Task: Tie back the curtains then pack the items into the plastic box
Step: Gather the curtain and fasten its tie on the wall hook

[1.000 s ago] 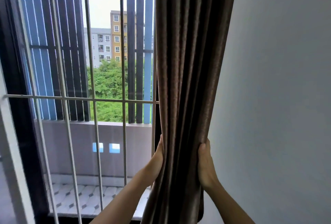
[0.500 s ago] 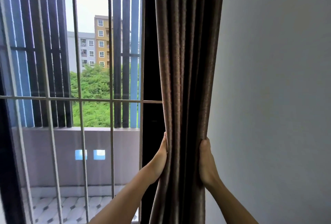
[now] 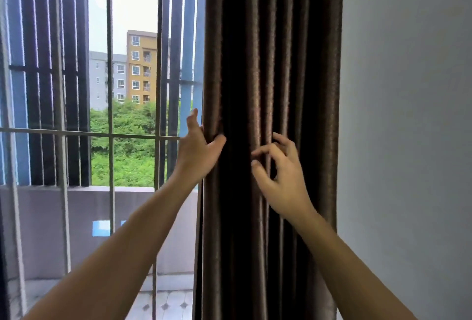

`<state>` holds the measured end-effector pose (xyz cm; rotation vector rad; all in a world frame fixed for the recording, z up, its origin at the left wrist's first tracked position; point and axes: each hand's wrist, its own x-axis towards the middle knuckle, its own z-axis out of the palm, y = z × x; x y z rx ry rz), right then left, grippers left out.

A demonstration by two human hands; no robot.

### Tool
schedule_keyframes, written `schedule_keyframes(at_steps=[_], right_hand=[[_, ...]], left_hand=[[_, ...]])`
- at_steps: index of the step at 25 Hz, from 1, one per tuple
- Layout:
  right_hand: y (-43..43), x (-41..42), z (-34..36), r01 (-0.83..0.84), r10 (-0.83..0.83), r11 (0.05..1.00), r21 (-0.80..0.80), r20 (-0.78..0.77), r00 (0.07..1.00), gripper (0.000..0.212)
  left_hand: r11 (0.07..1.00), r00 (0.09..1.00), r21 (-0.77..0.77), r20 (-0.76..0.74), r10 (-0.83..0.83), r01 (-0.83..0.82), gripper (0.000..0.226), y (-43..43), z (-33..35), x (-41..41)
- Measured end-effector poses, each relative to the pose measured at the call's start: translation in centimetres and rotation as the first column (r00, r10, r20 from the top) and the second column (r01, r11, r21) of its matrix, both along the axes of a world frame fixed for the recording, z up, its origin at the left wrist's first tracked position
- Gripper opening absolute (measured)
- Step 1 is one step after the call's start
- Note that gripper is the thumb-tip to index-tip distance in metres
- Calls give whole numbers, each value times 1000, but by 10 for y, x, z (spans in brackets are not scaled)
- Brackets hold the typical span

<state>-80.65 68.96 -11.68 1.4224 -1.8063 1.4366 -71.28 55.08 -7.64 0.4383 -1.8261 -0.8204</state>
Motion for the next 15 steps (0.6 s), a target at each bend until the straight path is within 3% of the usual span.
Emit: schedule_keyframes(at_steps=[3,5,8,12,15], right_hand=[[-25,4,8,14,-6,985,174,-46,999,36],[-37,6,-4,58,-46,976,211,-63,997,51],[-46,7,-54,74,-57,946,316,-64,996,62],[-50,16,-119,-37,27,852,522,27,999,70],[-56,22,-141,-81,56,816,573,61,997,71]], left_hand=[[995,985,-24,141,99,-96,52,-16,12,-2],[1000,973,23,231,8,-13,36,-25,6,-3],[996,927,0,367,-83,89,31,-41,-28,-3],[977,899,98,383,-212,188,28,-56,-65,-1],[960,874,148,398,-279,238,25,-55,-63,-1]])
